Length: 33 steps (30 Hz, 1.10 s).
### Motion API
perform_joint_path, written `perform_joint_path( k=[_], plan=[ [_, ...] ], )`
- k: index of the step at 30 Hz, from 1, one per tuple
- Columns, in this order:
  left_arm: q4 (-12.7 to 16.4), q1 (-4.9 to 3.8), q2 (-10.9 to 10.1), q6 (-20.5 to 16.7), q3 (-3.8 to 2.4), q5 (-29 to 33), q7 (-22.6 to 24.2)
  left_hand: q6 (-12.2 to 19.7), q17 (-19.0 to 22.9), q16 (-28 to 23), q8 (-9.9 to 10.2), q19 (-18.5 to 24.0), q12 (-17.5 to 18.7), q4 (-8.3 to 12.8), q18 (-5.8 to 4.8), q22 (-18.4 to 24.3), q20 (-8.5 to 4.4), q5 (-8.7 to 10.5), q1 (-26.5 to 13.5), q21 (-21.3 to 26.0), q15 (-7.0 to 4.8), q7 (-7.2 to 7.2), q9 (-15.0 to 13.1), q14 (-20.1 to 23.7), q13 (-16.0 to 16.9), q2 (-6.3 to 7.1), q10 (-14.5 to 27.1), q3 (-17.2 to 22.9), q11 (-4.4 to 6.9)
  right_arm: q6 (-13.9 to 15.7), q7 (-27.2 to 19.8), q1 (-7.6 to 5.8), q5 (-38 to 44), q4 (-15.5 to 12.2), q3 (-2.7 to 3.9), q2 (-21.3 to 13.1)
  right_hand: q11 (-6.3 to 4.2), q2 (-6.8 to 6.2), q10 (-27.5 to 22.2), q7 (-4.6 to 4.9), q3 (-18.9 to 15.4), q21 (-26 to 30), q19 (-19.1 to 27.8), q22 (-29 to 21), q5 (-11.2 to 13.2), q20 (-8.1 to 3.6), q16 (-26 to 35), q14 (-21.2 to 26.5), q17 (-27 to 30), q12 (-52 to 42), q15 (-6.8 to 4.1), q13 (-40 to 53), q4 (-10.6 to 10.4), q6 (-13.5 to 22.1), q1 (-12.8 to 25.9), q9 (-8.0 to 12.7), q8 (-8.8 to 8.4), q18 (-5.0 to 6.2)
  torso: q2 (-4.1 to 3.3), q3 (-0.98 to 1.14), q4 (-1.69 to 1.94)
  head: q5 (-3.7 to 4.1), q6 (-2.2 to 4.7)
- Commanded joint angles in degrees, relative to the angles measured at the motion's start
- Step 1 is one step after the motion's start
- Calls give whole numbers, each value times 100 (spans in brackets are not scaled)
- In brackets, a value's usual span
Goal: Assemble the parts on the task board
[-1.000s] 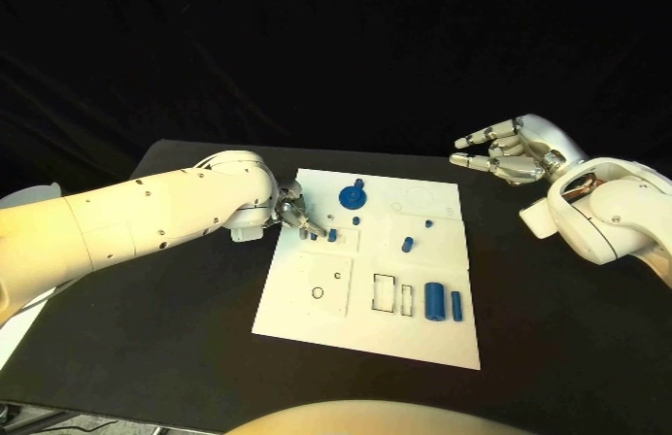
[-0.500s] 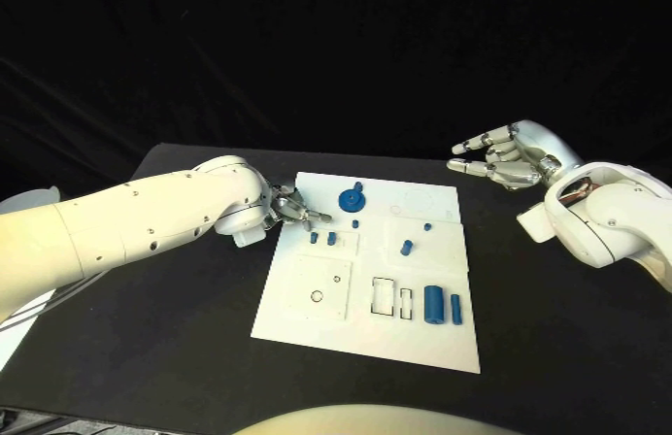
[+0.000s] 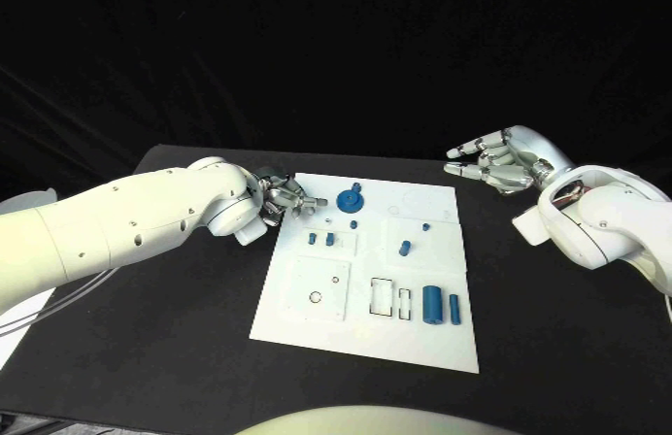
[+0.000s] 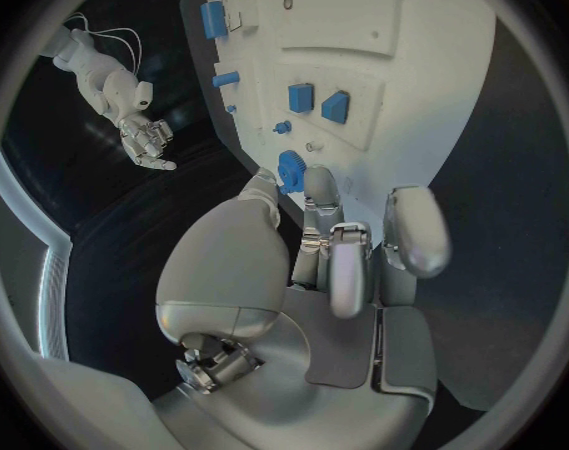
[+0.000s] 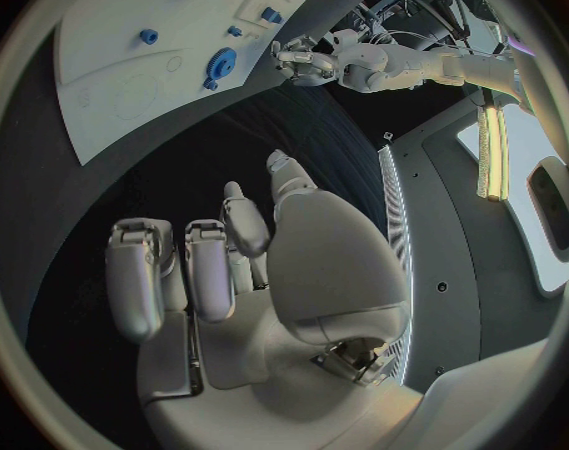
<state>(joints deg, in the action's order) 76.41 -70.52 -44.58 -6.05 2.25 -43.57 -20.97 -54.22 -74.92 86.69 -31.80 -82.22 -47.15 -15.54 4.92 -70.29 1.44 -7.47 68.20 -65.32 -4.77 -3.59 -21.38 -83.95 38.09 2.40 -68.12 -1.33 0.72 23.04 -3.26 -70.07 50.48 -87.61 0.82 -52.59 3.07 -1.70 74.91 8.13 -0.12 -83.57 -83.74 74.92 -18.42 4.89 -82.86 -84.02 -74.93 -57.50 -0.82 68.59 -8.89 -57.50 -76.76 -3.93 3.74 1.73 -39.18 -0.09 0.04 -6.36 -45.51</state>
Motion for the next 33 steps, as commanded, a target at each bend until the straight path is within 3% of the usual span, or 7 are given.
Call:
perform_joint_path(
  k=[1,6,11,15,20,27,33],
  plan=[
    [76,0,-28,-443,-1,514,777,139,-693,-282,47,187,138,78,164,419,45,-35,336,557,72,-55,29,-335,-117,-34,166,105,-51,-203,120,16,160,8,-3,17,-34,18,-511,-17,89,103,89,195,16,-30,92,-311,-302,1226,-71,-871,87,-38,-201,-6,18,131,-1,-1,2,21,12],
    [289,17,-77,-739,4,699,1737,460,913,-1703,357,1163,878,662,528,2170,217,-35,1634,2925,278,-326,298,480,-656,-20,910,733,-280,-348,231,46,679,12,-4,39,-50,-113,-747,-51,405,314,223,-94,90,-72,294,-275,-109,3168,-107,-2602,122,-247,-481,-8,27,194,0,-8,7,79,49],
    [429,35,-39,-1004,6,23,2297,538,2363,-3094,778,1510,1709,850,506,2459,395,-17,2018,3388,451,-503,629,1449,-1348,228,1432,1181,-545,-336,244,75,839,34,-5,77,-67,-202,-633,-58,625,352,221,-128,52,-69,342,-280,-89,3616,-104,-3147,89,-308,-537,-2,12,196,7,-4,-5,102,83],
    [444,41,58,-1122,7,-917,2467,307,3157,-3753,1220,1484,2353,887,582,2678,437,48,1972,3632,541,-537,989,1660,-2143,511,1200,1562,-575,-286,233,96,886,46,-5,105,-48,-264,-638,-43,763,370,221,-144,35,-60,362,-284,-86,3885,-90,-3455,61,-320,-538,1,7,199,3,0,-5,113,110],
    [389,45,232,-1022,11,-2056,2274,172,3216,-3703,1482,1353,2670,877,564,2780,454,63,1820,3707,525,-493,1162,1491,-2519,653,1179,1662,-590,-222,212,107,907,55,-5,129,-34,-317,-585,-32,889,382,218,-152,28,-51,379,-287,-82,4069,-81,-3703,36,-327,-520,1,6,200,-2,0,-6,132,140],
    [289,46,506,-491,21,-3227,1479,-68,1694,-2010,1750,757,2870,830,552,2746,446,76,1599,3496,502,-452,1320,470,-2865,767,1169,1508,-582,-100,162,112,905,58,-5,151,-26,-354,-542,-25,959,394,220,-164,9,-47,402,-286,-66,4153,-76,-3833,13,-317,-485,4,1,203,-7,1,-8,132,158],
    [77,51,786,-56,33,-3755,1141,-238,814,-1136,1911,202,2938,835,365,1810,402,67,1605,2262,467,-430,1404,49,-3068,715,1065,1477,-558,34,101,114,889,57,-4,164,-7,-389,-563,-11,1056,405,222,-172,-46,-37,436,-281,-37,4278,-62,-3997,-6,-301,-462,5,1,204,-7,-1,-9,118,155]
  ],
)
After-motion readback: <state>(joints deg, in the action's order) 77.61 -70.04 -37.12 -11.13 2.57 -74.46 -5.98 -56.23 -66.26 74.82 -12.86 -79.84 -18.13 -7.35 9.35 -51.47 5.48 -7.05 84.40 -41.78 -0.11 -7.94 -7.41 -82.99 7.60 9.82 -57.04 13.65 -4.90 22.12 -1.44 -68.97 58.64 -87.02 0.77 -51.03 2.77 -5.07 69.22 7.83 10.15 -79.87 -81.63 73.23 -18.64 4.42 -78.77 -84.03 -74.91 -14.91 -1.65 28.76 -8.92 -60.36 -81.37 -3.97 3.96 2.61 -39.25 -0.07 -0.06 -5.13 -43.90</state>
